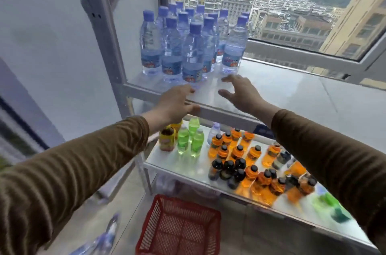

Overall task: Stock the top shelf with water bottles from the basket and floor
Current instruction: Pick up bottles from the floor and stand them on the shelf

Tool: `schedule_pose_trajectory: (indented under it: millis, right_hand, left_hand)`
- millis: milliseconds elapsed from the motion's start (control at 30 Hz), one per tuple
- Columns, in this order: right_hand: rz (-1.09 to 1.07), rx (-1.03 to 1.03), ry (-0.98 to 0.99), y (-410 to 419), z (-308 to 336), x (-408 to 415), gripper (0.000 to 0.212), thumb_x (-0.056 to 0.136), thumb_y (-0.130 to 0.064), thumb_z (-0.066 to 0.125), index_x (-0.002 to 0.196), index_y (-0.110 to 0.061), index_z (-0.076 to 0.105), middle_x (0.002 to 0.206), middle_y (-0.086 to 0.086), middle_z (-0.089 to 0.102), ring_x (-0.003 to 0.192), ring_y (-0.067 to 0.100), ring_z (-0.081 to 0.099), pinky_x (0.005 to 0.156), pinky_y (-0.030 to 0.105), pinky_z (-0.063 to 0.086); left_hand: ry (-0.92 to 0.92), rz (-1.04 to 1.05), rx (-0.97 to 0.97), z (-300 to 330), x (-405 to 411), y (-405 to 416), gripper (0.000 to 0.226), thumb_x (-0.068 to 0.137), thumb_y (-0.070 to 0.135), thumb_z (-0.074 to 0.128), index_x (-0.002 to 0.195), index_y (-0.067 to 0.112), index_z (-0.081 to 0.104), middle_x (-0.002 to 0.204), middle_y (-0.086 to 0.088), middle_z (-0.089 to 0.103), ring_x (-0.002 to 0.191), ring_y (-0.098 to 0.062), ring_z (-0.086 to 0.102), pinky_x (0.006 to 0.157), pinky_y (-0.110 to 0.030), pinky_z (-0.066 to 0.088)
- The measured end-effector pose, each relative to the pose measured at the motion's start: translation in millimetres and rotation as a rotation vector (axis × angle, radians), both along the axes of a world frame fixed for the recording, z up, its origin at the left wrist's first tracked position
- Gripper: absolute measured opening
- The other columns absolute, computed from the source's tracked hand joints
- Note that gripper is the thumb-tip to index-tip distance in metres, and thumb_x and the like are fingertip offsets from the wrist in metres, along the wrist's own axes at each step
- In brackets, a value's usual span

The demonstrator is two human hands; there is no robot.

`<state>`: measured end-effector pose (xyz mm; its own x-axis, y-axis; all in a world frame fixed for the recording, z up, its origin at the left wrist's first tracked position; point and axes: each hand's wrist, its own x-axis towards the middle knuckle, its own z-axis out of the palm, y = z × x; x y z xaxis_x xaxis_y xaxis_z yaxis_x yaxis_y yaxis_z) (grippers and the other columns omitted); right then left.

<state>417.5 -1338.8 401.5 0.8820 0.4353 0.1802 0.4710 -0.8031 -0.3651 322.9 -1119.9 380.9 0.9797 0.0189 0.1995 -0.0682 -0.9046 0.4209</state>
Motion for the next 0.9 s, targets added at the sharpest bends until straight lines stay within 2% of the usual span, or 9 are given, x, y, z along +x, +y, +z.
schedule_pose_trajectory:
  millis: [267, 400, 500, 700, 900]
  right_hand:
    - [0.151, -0.159, -0.076, 83.4, -19.2, -85.0, 0.057, 0.097, -0.044, 0.068, 0.147, -0.020, 0.054, 0.152, 0.009, 0.052, 0.140, 0.035, 0.044, 0.109, 0.049, 0.042]
    - [0.227, -0.168, -0.115, 121.6, -42.5, -110.0, 0.060, 0.095, -0.045, 0.068, 0.148, -0.022, 0.052, 0.155, 0.004, 0.049, 0.144, 0.032, 0.039, 0.112, 0.049, 0.036]
    - [0.255, -0.197, -0.083, 154.4, -62.2, -135.8, 0.065, 0.094, -0.044, 0.070, 0.151, -0.024, 0.048, 0.159, 0.004, 0.044, 0.147, 0.032, 0.037, 0.114, 0.049, 0.034]
    - [0.240, -0.227, -0.006, 236.5, -105.8, -185.5, 0.068, 0.090, -0.038, 0.073, 0.151, -0.022, 0.047, 0.156, 0.006, 0.047, 0.143, 0.035, 0.042, 0.111, 0.051, 0.043]
    - [0.180, -0.216, 0.158, 315.9, -174.6, -239.8, 0.062, 0.093, -0.037, 0.073, 0.148, -0.021, 0.050, 0.155, 0.006, 0.048, 0.137, 0.035, 0.047, 0.110, 0.050, 0.045]
  left_hand:
    - [0.054, 0.170, 0.129, -5.6, -83.8, 112.9, 0.054, 0.091, 0.045, 0.066, 0.140, 0.028, 0.050, 0.146, 0.000, 0.054, 0.131, -0.025, 0.052, 0.099, -0.040, 0.046]
    - [0.115, 0.242, 0.148, -29.4, -121.2, 153.2, 0.065, 0.091, 0.048, 0.066, 0.147, 0.022, 0.045, 0.150, -0.003, 0.049, 0.136, -0.027, 0.047, 0.103, -0.044, 0.045]
    - [0.170, 0.249, 0.159, -50.1, -150.5, 186.6, 0.069, 0.091, 0.048, 0.066, 0.150, 0.021, 0.040, 0.154, -0.003, 0.044, 0.138, -0.027, 0.044, 0.104, -0.045, 0.044]
    - [0.263, 0.230, 0.150, -92.6, -196.7, 268.2, 0.071, 0.090, 0.049, 0.065, 0.151, 0.027, 0.034, 0.154, 0.000, 0.040, 0.139, -0.026, 0.042, 0.104, -0.051, 0.045]
    - [0.338, 0.130, 0.150, -143.1, -227.3, 360.1, 0.062, 0.090, 0.045, 0.069, 0.144, 0.023, 0.048, 0.146, -0.002, 0.051, 0.135, -0.026, 0.047, 0.103, -0.045, 0.045]
